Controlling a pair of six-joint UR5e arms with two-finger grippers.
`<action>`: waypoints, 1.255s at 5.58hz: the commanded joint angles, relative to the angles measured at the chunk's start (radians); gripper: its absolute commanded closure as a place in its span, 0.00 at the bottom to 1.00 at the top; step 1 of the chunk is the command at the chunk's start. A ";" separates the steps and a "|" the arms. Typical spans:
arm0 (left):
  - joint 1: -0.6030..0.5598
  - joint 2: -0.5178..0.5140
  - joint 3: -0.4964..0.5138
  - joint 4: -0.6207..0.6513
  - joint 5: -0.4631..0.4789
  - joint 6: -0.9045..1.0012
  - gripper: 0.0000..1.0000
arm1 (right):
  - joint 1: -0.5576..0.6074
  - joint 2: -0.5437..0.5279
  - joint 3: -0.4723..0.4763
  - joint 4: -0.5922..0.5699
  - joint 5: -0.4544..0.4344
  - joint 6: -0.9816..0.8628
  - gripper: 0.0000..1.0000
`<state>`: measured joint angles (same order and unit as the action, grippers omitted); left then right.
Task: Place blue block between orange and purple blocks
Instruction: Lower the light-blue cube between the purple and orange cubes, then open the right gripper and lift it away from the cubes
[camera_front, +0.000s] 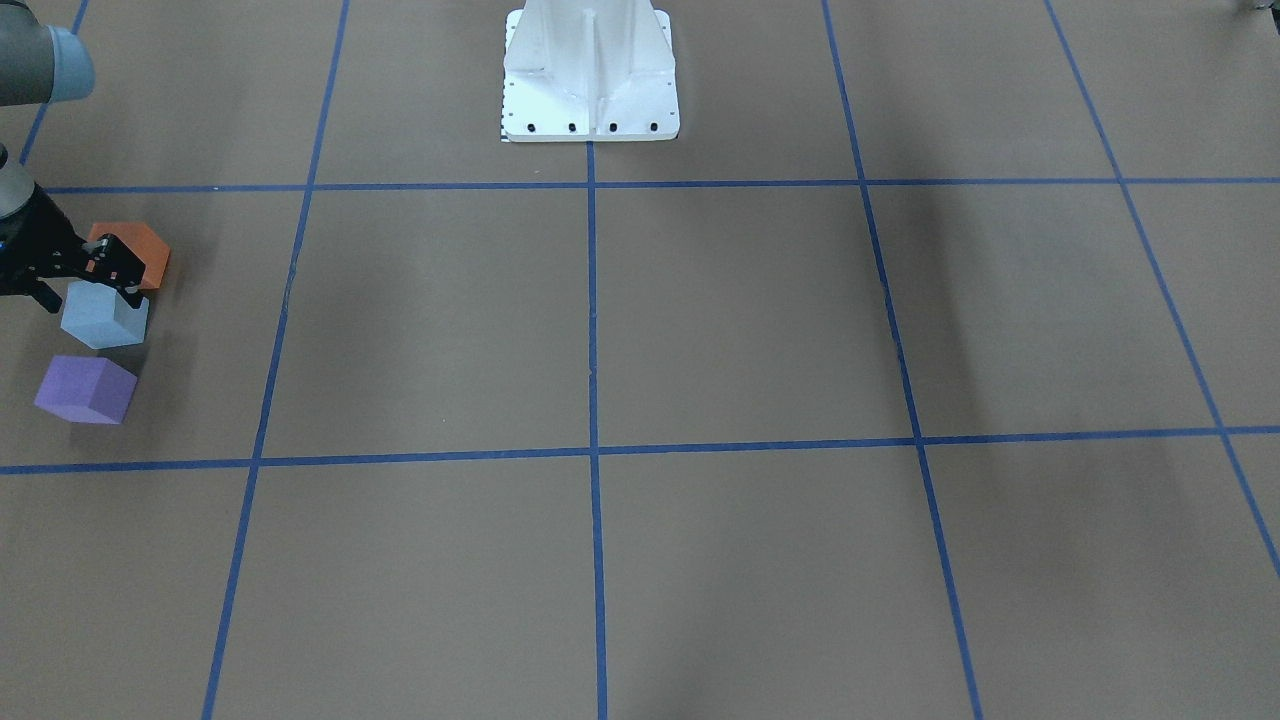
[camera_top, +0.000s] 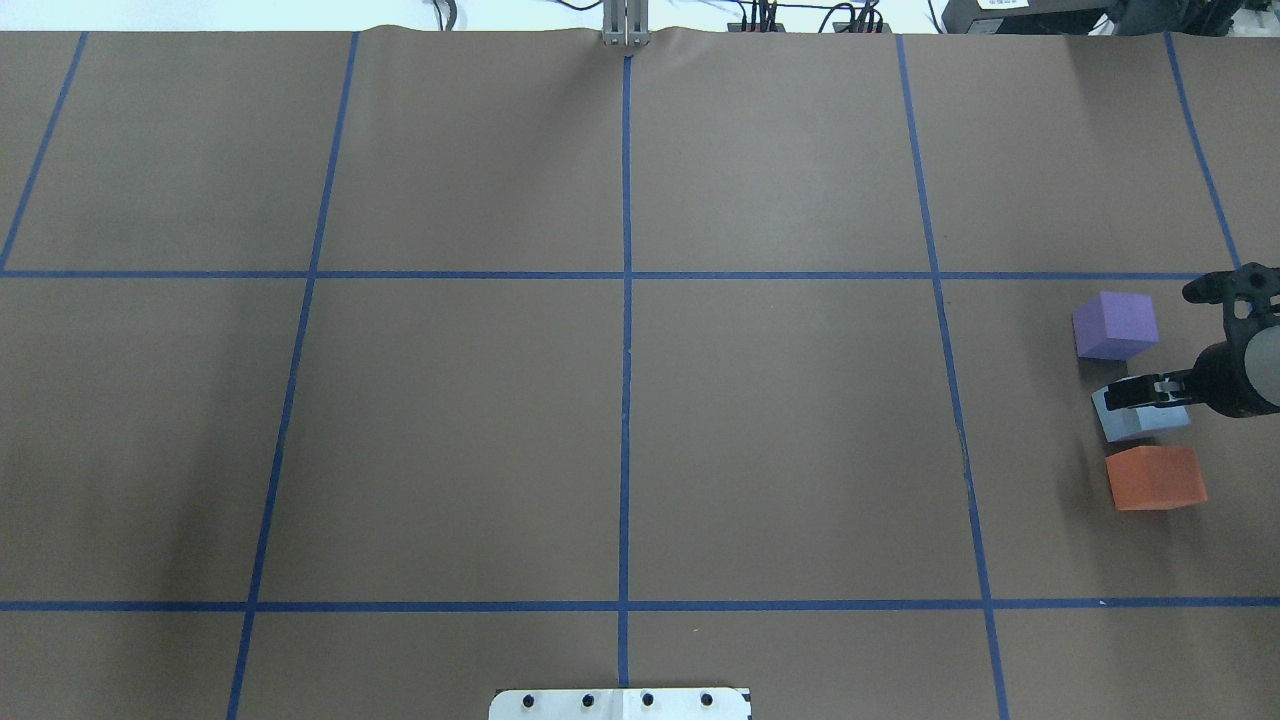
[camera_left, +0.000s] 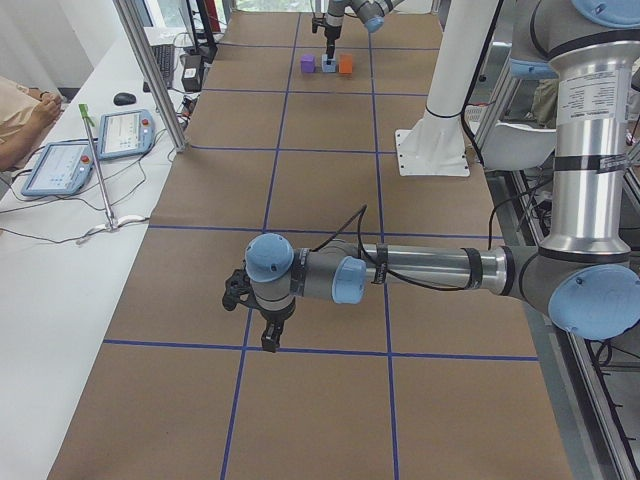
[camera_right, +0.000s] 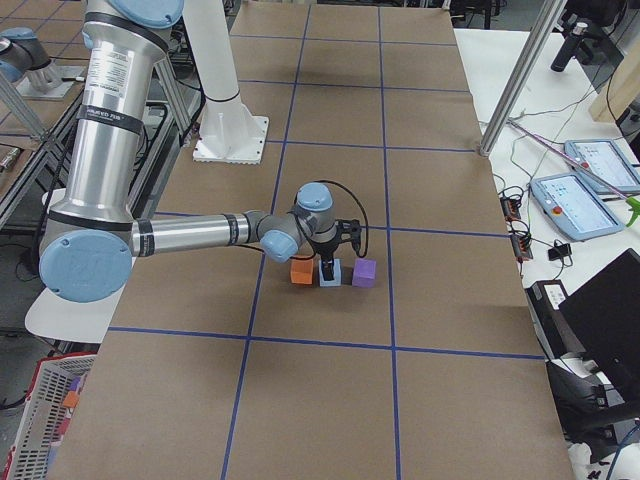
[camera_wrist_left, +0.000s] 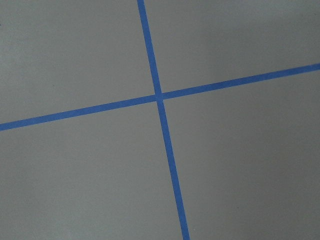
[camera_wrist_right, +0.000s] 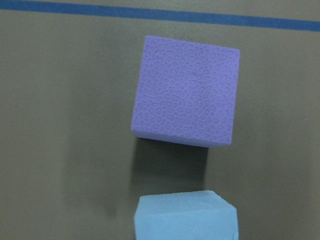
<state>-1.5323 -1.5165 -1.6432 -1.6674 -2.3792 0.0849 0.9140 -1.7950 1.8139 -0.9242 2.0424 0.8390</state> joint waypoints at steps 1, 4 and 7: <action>0.000 0.001 -0.001 0.000 0.000 0.001 0.00 | 0.226 0.000 0.016 -0.104 0.187 -0.233 0.00; 0.000 0.002 0.002 0.000 0.002 0.007 0.00 | 0.616 0.032 0.015 -0.628 0.214 -1.020 0.00; -0.002 0.002 -0.007 0.003 0.003 0.001 0.00 | 0.654 0.026 -0.027 -0.694 0.213 -1.017 0.00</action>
<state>-1.5339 -1.5141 -1.6443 -1.6672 -2.3765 0.0920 1.5646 -1.7677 1.7999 -1.6155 2.2553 -0.1890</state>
